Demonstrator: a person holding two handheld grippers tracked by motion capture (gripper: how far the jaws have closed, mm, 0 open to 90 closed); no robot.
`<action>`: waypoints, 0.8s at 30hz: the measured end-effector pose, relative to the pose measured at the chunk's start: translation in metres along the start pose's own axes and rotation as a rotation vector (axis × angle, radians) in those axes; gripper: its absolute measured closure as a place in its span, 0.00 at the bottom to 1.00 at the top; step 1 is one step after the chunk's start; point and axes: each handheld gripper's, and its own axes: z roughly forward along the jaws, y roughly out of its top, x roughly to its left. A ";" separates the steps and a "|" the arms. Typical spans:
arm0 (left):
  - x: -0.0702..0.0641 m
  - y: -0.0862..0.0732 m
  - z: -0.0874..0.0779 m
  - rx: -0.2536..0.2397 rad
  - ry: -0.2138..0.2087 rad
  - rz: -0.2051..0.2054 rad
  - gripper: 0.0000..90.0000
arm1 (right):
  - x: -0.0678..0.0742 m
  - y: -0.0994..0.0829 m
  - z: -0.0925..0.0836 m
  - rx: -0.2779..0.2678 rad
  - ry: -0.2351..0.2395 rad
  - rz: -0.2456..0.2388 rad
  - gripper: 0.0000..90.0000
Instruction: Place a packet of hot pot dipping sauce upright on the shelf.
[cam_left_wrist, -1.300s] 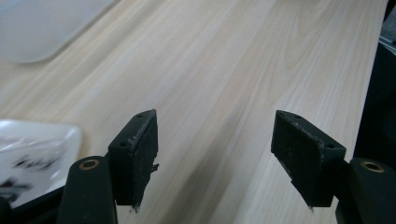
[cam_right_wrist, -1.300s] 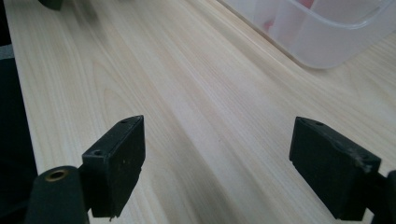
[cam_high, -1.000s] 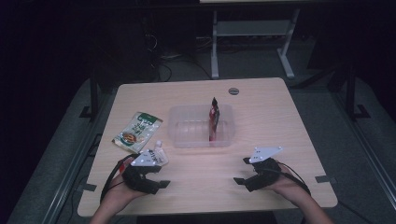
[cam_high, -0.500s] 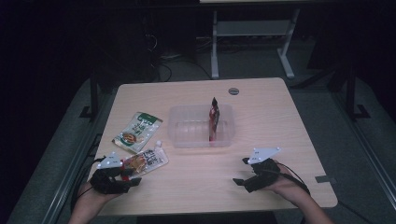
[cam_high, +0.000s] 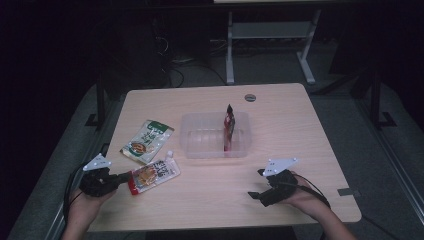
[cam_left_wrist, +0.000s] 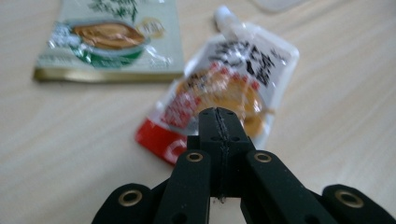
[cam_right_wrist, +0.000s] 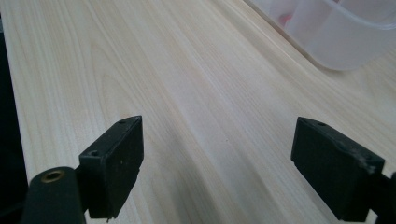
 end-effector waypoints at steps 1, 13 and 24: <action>0.002 0.004 0.004 -0.002 0.001 0.003 1.00 | 0.000 0.000 0.000 -0.001 -0.001 -0.001 0.19; 0.002 0.024 0.045 0.045 -0.026 0.028 1.00 | 0.000 0.000 -0.002 0.000 -0.010 0.009 0.19; -0.012 0.034 0.071 0.140 -0.018 0.091 1.00 | 0.000 -0.001 -0.002 0.000 -0.014 0.009 0.19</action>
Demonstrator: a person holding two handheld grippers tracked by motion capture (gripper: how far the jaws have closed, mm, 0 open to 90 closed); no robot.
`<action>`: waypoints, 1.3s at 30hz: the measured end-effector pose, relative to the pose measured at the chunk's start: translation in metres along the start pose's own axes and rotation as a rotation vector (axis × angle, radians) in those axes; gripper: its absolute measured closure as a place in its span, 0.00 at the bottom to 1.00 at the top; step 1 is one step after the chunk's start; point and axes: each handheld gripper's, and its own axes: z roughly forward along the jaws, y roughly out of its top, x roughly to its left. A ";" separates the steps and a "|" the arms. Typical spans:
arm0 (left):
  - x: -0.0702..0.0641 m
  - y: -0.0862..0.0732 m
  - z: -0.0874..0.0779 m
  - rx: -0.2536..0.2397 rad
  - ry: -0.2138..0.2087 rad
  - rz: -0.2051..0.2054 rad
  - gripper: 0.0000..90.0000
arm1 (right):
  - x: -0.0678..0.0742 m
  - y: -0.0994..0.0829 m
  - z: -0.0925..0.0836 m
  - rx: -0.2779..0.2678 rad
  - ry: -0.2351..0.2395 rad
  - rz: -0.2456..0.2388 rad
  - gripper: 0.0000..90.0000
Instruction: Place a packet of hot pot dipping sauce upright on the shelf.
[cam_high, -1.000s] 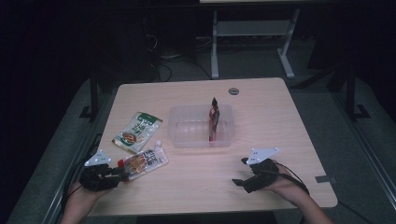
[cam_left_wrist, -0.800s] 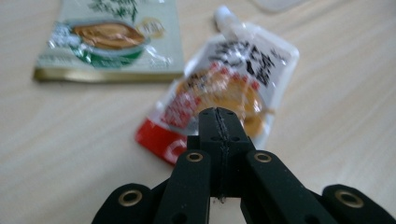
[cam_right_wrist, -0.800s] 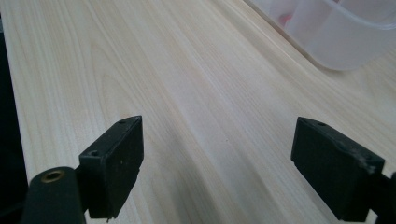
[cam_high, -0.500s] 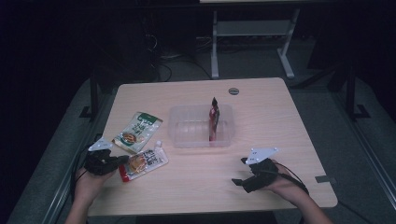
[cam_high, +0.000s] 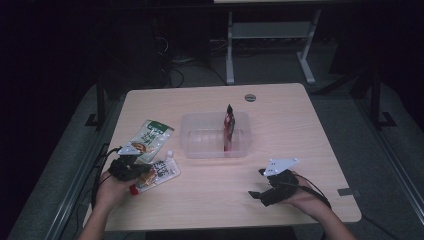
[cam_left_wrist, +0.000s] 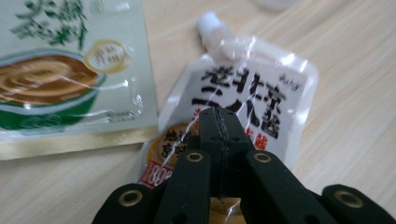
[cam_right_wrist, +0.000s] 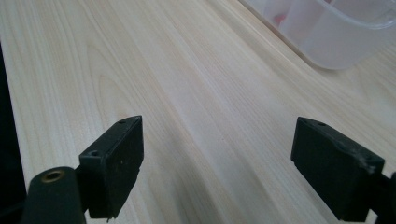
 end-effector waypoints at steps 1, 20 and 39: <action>0.000 0.001 0.002 0.016 0.006 0.004 1.00 | 0.000 0.000 0.000 0.001 0.002 0.003 0.19; -0.012 0.017 0.021 0.106 -0.059 0.082 1.00 | 0.000 0.000 0.003 0.010 0.008 0.002 0.19; -0.072 0.037 0.041 0.123 -0.217 0.220 1.00 | 0.000 0.000 0.003 0.011 0.004 0.001 0.19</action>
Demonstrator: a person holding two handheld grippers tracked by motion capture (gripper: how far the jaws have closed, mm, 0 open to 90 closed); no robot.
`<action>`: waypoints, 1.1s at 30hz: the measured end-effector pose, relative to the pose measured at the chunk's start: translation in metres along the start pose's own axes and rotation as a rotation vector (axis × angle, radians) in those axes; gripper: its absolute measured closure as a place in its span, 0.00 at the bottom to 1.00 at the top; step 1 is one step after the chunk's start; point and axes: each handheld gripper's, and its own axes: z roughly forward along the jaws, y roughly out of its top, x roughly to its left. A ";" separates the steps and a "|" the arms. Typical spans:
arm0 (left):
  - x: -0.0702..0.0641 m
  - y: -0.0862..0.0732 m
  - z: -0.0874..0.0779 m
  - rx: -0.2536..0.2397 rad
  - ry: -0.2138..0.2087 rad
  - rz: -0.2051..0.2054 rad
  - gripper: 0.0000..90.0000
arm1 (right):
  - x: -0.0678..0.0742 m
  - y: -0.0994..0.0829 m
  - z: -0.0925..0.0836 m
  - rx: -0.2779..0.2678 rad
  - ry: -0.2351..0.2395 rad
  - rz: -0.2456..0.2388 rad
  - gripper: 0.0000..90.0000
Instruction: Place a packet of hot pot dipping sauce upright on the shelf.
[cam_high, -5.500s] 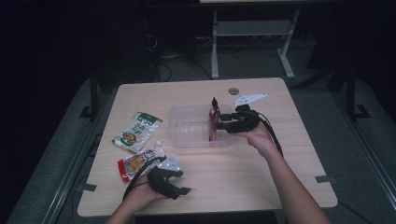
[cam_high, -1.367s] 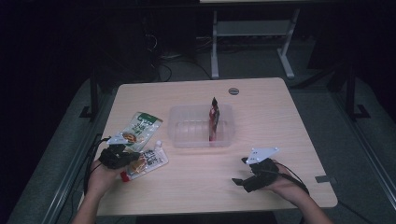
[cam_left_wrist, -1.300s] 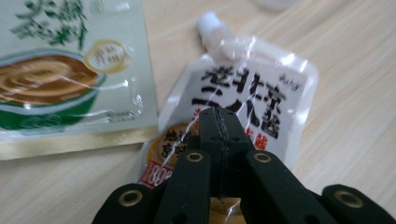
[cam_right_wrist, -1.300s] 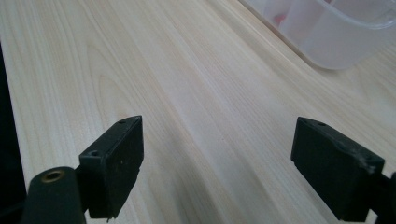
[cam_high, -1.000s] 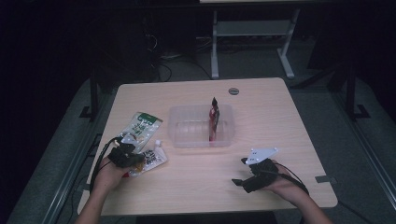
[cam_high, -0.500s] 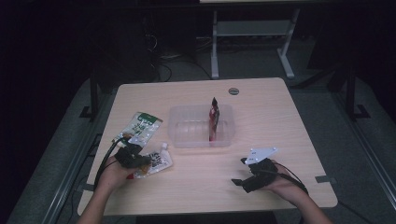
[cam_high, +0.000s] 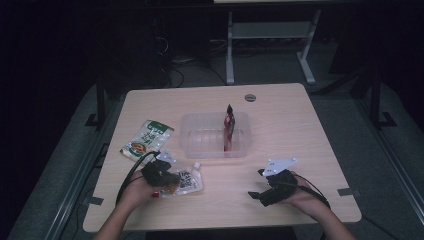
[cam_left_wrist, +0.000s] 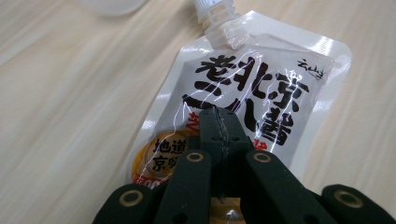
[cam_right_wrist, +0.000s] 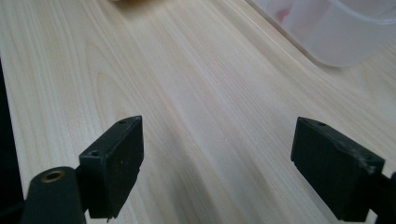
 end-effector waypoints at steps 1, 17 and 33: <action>-0.003 0.002 0.002 -0.002 -0.008 0.005 1.00 | 0.000 0.000 0.000 0.000 -0.001 0.000 0.19; -0.048 0.033 0.024 0.031 -0.080 0.110 1.00 | 0.000 0.000 -0.001 0.001 -0.004 -0.002 0.19; -0.023 -0.023 -0.043 -0.084 0.010 -0.046 1.00 | 0.000 -0.001 -0.002 -0.003 -0.009 0.003 0.19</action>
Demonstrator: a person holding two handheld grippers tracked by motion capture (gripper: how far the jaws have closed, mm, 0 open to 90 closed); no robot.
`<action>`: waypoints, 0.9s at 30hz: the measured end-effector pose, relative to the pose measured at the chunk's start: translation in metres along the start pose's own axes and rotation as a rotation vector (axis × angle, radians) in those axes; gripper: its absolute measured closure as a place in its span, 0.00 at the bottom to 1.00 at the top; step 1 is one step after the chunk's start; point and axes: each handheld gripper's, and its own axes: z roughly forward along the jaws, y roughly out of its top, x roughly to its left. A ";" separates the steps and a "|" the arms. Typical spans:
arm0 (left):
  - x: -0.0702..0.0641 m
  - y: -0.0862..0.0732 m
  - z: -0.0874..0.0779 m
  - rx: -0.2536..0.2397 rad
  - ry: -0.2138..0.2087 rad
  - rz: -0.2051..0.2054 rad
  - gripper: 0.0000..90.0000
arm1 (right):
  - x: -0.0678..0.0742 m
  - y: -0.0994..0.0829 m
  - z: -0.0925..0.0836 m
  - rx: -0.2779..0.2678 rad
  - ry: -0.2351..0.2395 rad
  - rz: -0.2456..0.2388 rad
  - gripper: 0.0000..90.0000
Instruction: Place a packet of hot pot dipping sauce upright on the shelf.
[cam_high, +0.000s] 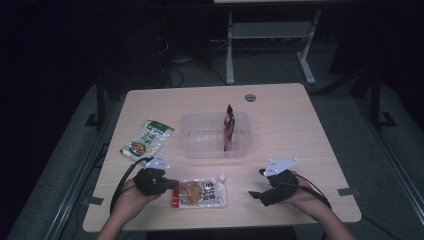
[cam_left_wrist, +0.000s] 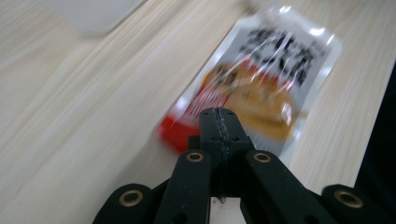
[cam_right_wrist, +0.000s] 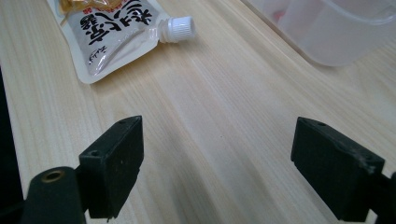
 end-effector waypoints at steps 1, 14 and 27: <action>0.000 0.000 0.000 0.000 0.000 0.000 1.00 | 0.000 0.000 0.000 0.000 0.000 0.000 0.19; -0.002 -0.012 0.017 0.068 -0.024 -0.010 1.00 | 0.000 0.000 0.001 0.002 0.002 0.002 0.19; -0.027 0.020 0.048 0.076 -0.080 0.089 1.00 | 0.001 0.001 0.003 0.007 0.006 0.000 0.19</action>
